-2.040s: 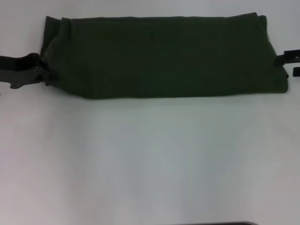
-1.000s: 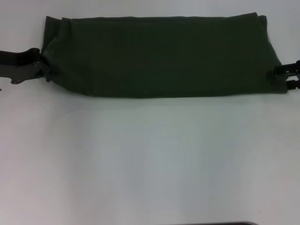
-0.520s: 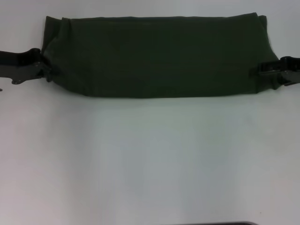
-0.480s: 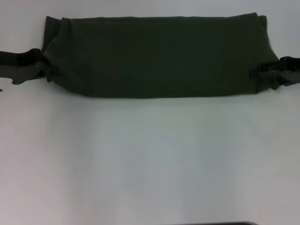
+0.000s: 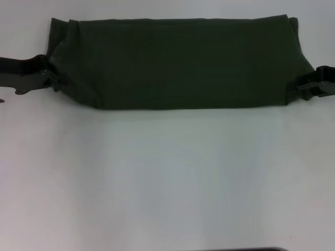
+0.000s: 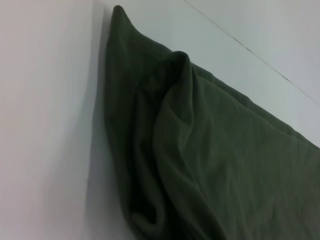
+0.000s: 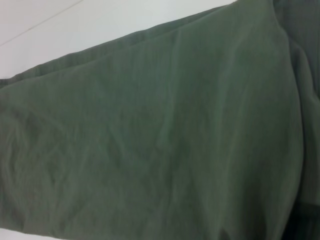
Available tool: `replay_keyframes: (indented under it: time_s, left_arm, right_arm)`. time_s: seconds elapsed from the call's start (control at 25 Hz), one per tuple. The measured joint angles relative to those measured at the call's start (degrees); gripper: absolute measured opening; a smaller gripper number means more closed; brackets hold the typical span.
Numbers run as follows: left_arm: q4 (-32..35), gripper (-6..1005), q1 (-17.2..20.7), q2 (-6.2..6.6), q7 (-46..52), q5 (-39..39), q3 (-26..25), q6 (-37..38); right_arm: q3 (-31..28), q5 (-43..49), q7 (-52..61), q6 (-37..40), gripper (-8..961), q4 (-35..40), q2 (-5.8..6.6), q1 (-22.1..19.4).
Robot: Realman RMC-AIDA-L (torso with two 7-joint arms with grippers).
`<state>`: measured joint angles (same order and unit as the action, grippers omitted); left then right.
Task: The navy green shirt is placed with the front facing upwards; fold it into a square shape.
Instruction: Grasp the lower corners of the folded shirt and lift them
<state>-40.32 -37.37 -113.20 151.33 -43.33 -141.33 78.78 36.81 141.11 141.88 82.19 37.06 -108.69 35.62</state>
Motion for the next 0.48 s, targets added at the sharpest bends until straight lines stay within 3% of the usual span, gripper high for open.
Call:
replay_keyframes:
  time_s: [0.28,0.48]
  left_arm:
    - [0.0,20,0.0,0.00,0.1,0.0,0.3,0.4]
    - [0.0,19,-0.1,0.13,0.1,0.2,0.5,0.9]
  right_arm:
    - [-0.1,0.1,0.1,0.2,366,0.0,0.39,-0.1]
    - [0.2,0.1,0.2,0.4,259,0.0,0.54,-0.1]
